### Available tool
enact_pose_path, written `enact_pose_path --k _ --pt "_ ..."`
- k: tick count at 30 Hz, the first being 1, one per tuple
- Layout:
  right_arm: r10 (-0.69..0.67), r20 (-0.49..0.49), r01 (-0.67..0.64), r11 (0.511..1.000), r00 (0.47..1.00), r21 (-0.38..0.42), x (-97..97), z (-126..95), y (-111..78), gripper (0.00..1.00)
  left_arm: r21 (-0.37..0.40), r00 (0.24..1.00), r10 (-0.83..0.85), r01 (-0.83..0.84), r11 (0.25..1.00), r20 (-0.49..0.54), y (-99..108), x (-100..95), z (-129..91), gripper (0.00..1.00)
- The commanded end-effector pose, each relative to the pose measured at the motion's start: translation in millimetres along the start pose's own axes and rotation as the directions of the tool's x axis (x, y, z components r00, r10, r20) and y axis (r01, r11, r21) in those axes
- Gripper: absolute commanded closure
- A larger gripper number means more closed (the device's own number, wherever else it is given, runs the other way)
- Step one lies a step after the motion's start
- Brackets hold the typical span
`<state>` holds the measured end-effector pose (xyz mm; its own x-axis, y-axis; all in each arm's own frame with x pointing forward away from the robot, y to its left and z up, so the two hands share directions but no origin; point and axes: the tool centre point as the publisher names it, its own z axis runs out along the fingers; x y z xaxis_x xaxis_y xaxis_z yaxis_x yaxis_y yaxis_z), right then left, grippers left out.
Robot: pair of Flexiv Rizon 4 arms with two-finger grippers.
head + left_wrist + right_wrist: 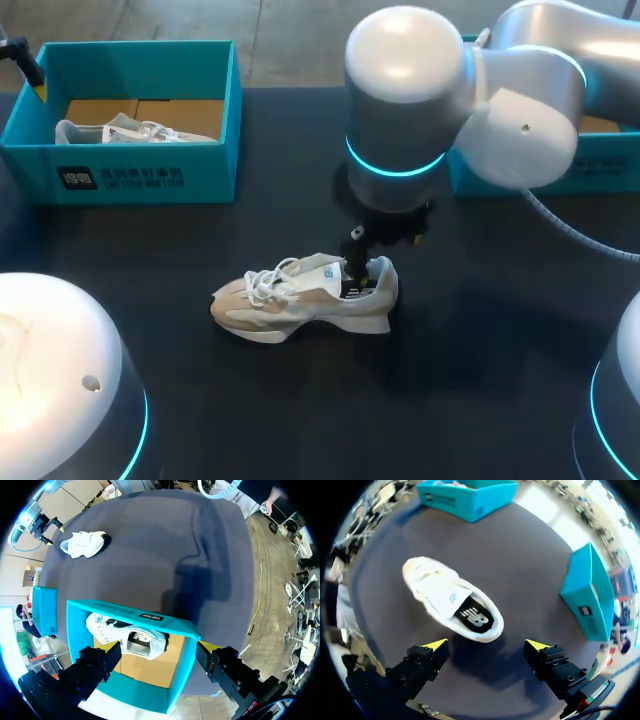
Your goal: Take the shoe out of the shoebox, open the shoe tongue, remove and reinsert the insole, then place the shoe into the shoebox
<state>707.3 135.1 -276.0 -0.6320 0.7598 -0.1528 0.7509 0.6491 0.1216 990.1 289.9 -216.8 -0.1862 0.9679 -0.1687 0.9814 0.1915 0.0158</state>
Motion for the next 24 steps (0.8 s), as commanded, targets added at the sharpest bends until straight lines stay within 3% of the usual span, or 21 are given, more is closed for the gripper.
enact_pose_path --k 1,15,16,17,19,24 --pt "-0.519 0.013 0.513 0.841 0.855 -0.175 -2.7 -4 -10.1 0.00 -0.003 1.000 0.000 0.000 1.000 -0.002 -1 0.1 0 0.00" --pt "-0.519 0.013 0.513 0.841 0.855 -0.175 -2.7 -4 -10.1 0.00 -0.003 1.000 0.000 0.000 1.000 -0.002 -1 0.1 0 0.00" --pt "-0.517 -0.006 0.506 0.840 0.856 -0.198 -3.5 -1 -15.2 0.00 -0.003 1.000 0.000 0.000 1.000 -0.002 -1 0.1 0 0.00" --pt "-0.538 -0.033 0.527 0.835 0.842 -0.156 -4.0 1 -22.5 0.00 -0.003 1.000 0.000 0.000 1.000 -0.002 -1 0.1 0 0.00" --pt "-0.511 -0.057 0.491 0.846 0.857 -0.209 -5.4 2 -33.7 0.00 -0.003 1.000 0.000 0.000 1.000 -0.002 -1 0.1 0 0.00" --pt "-0.505 -0.086 0.470 0.844 0.859 -0.256 -5.5 7 -49.9 0.00 -0.003 1.000 0.000 0.000 1.000 -0.002 -1 0.1 0 0.00"
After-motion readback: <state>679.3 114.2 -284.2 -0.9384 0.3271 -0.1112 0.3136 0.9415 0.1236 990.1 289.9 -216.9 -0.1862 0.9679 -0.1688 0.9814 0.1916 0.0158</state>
